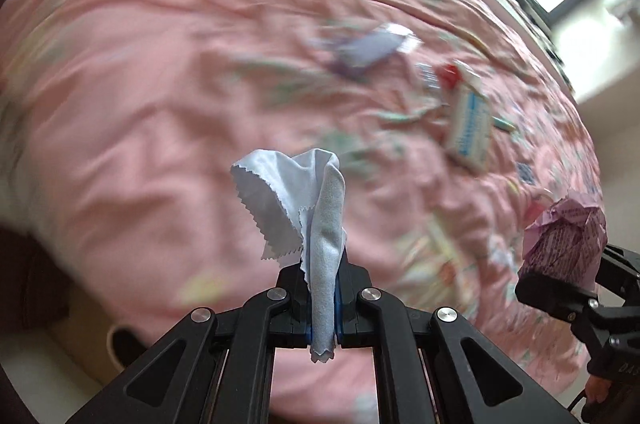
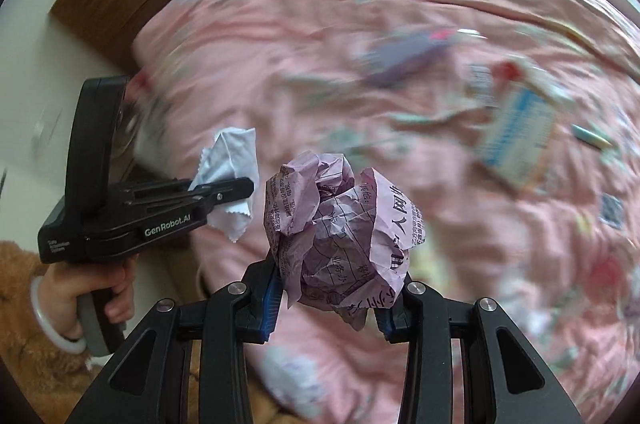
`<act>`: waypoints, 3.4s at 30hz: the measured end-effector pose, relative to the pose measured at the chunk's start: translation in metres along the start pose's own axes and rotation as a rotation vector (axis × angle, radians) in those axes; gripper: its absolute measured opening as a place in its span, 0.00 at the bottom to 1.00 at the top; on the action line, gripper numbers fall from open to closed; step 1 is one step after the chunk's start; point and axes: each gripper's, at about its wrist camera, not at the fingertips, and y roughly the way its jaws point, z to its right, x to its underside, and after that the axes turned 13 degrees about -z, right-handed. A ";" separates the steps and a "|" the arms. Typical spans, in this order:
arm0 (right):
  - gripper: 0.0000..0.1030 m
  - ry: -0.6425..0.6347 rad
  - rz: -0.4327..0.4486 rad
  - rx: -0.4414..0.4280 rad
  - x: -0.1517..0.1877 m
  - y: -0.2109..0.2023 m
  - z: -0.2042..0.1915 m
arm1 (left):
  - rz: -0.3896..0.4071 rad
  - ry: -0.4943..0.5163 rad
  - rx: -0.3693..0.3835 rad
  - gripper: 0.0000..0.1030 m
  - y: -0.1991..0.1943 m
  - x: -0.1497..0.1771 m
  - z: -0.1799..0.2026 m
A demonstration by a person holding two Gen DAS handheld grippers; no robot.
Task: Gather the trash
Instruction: 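Carry the white cloth and purple paper in both grippers over the bin, then open the left gripper over the bin while the right gripper releases the purple paper, then move both tools back over the bed toward the purple box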
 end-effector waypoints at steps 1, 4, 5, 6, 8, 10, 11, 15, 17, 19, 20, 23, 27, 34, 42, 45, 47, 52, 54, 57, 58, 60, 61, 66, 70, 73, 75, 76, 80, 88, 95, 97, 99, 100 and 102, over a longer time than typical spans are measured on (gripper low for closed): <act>0.36 -0.036 -0.014 -0.002 0.001 0.005 -0.017 | 0.011 -0.043 -0.021 0.07 -0.007 0.014 -0.018; 0.36 -0.161 -0.070 -0.009 0.003 0.030 -0.075 | 0.048 -0.167 -0.056 0.07 -0.029 0.056 -0.071; 0.36 -0.190 -0.082 -0.013 0.004 0.035 -0.089 | 0.057 -0.202 -0.065 0.07 -0.034 0.068 -0.086; 0.36 -0.240 -0.106 -0.017 0.005 0.046 -0.112 | 0.070 -0.250 -0.076 0.07 -0.040 0.084 -0.106; 0.36 -0.310 -0.138 -0.025 0.006 0.062 -0.146 | 0.083 -0.346 -0.100 0.07 -0.047 0.113 -0.144; 0.36 -0.391 -0.180 -0.028 0.007 0.080 -0.182 | 0.092 -0.431 -0.107 0.07 -0.051 0.137 -0.174; 0.36 -0.434 -0.198 -0.028 0.008 0.087 -0.199 | 0.098 -0.495 -0.113 0.07 -0.052 0.154 -0.195; 0.36 -0.586 -0.271 -0.032 0.012 0.119 -0.258 | 0.111 -0.681 -0.086 0.07 -0.046 0.202 -0.249; 0.36 -0.650 -0.305 -0.038 0.014 0.134 -0.284 | 0.105 -0.754 -0.063 0.07 -0.033 0.221 -0.272; 0.36 -0.703 -0.332 -0.041 0.016 0.147 -0.304 | 0.088 -0.814 -0.025 0.07 -0.014 0.235 -0.293; 0.36 -0.723 -0.346 -0.044 0.017 0.154 -0.312 | 0.079 -0.847 0.005 0.07 -0.001 0.241 -0.304; 0.36 -0.758 -0.382 -0.053 0.020 0.172 -0.326 | 0.034 -0.933 0.049 0.07 0.036 0.252 -0.331; 0.36 -0.769 -0.426 -0.046 0.022 0.194 -0.331 | -0.036 -0.994 0.099 0.07 0.087 0.252 -0.354; 0.36 -0.725 -0.453 -0.026 0.005 0.214 -0.317 | -0.071 -0.985 0.126 0.07 0.137 0.231 -0.375; 0.36 -0.682 -0.487 -0.029 -0.004 0.230 -0.303 | -0.075 -1.025 0.109 0.92 0.159 0.237 -0.390; 0.36 -0.692 -0.504 -0.046 -0.001 0.240 -0.309 | -0.102 -1.049 0.071 0.97 0.157 0.249 -0.390; 0.36 -0.705 -0.518 -0.062 0.000 0.247 -0.315 | -0.119 -1.065 0.047 0.98 0.154 0.260 -0.389; 0.36 -0.758 -0.576 -0.106 0.011 0.281 -0.342 | -0.120 -1.085 -0.047 0.98 0.131 0.292 -0.383; 0.36 -0.764 -0.611 -0.120 0.016 0.303 -0.355 | -0.132 -1.073 -0.128 0.98 0.122 0.301 -0.379; 0.37 -0.779 -0.645 -0.114 0.021 0.333 -0.370 | -0.175 -1.055 -0.283 0.98 0.105 0.319 -0.374; 0.37 -0.792 -0.650 -0.105 0.023 0.343 -0.375 | -0.190 -1.051 -0.349 0.98 0.098 0.325 -0.372; 0.38 -0.821 -0.650 -0.093 0.027 0.361 -0.384 | -0.197 -1.053 -0.404 0.98 0.089 0.335 -0.370; 0.38 -0.829 -0.649 -0.093 0.028 0.368 -0.387 | -0.194 -1.055 -0.414 0.98 0.084 0.339 -0.370; 0.66 -0.799 -0.683 -0.086 0.030 0.396 -0.392 | -0.183 -1.065 -0.440 0.98 0.071 0.350 -0.373; 0.85 -0.789 -0.587 -0.127 0.026 0.383 -0.392 | -0.167 -1.044 -0.467 0.98 0.063 0.346 -0.368; 0.87 -0.795 -0.579 -0.080 0.023 0.368 -0.388 | -0.143 -1.028 -0.455 0.98 0.056 0.340 -0.362; 0.87 -0.792 -0.544 -0.082 0.022 0.338 -0.376 | -0.118 -0.996 -0.450 0.98 0.049 0.328 -0.356; 0.87 -0.788 -0.517 -0.078 0.020 0.323 -0.371 | -0.104 -0.978 -0.446 0.98 0.045 0.321 -0.352; 0.91 -0.705 -0.404 -0.082 0.002 0.246 -0.331 | -0.040 -0.868 -0.386 0.98 0.025 0.271 -0.331; 0.95 -0.260 -0.150 -0.079 -0.029 0.095 -0.187 | 0.114 -0.351 -0.277 1.00 -0.025 0.114 -0.204; 0.95 0.170 0.122 -0.013 -0.002 -0.003 -0.055 | 0.169 0.166 -0.261 1.00 -0.031 -0.011 -0.036; 0.95 0.294 0.156 -0.008 0.014 -0.018 -0.018 | 0.163 0.269 -0.258 1.00 -0.025 -0.044 0.005; 0.95 0.393 0.179 -0.011 0.022 -0.026 0.009 | 0.153 0.348 -0.243 1.00 -0.015 -0.077 0.039; 0.95 0.442 0.195 -0.013 0.029 -0.031 0.022 | 0.143 0.379 -0.237 1.00 -0.010 -0.094 0.054; 0.95 0.514 0.225 -0.015 0.038 -0.035 0.039 | 0.119 0.423 -0.232 1.00 0.003 -0.124 0.081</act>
